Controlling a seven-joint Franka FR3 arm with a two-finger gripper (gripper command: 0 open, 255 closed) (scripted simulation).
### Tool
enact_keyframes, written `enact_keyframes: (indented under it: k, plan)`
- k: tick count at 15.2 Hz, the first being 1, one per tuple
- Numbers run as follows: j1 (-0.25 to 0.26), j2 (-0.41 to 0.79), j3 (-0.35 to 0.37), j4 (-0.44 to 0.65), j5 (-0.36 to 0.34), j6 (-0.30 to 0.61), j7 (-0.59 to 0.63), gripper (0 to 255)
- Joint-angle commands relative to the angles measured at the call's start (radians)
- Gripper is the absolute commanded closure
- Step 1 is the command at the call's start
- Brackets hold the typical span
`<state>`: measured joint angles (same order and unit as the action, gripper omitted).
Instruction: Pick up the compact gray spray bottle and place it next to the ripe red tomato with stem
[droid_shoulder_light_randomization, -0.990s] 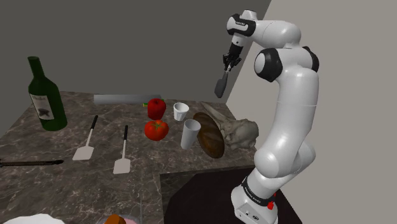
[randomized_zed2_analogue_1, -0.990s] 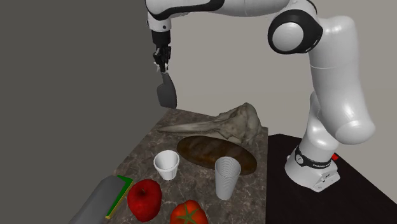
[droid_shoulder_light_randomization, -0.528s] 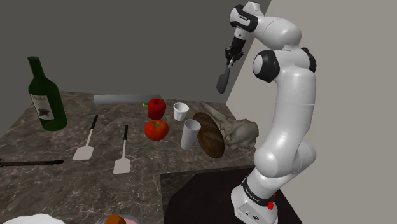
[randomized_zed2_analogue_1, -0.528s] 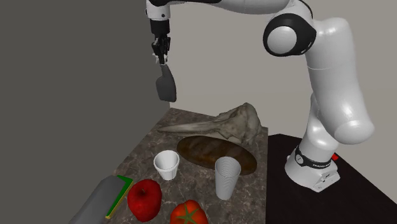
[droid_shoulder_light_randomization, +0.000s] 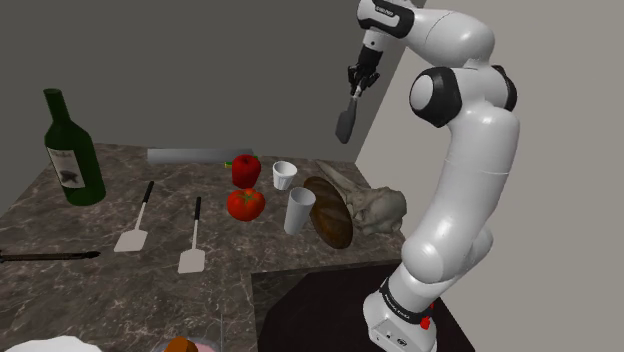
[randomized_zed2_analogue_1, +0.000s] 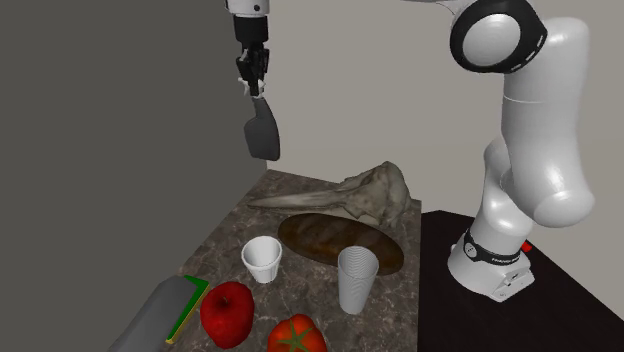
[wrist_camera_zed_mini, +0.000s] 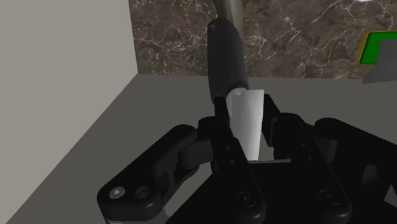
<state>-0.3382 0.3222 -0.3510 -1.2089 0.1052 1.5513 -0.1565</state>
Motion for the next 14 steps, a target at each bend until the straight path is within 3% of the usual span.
enact_keyframes:
  k: [1,7,14]
  plan:
    - [0.043,-0.079,0.007,-0.081,-0.030,0.006,0.041,255]
    - [0.134,-0.211,0.052,-0.171,-0.083,-0.028,0.168,255]
    - [0.223,-0.312,0.124,-0.200,-0.119,-0.098,0.323,255]
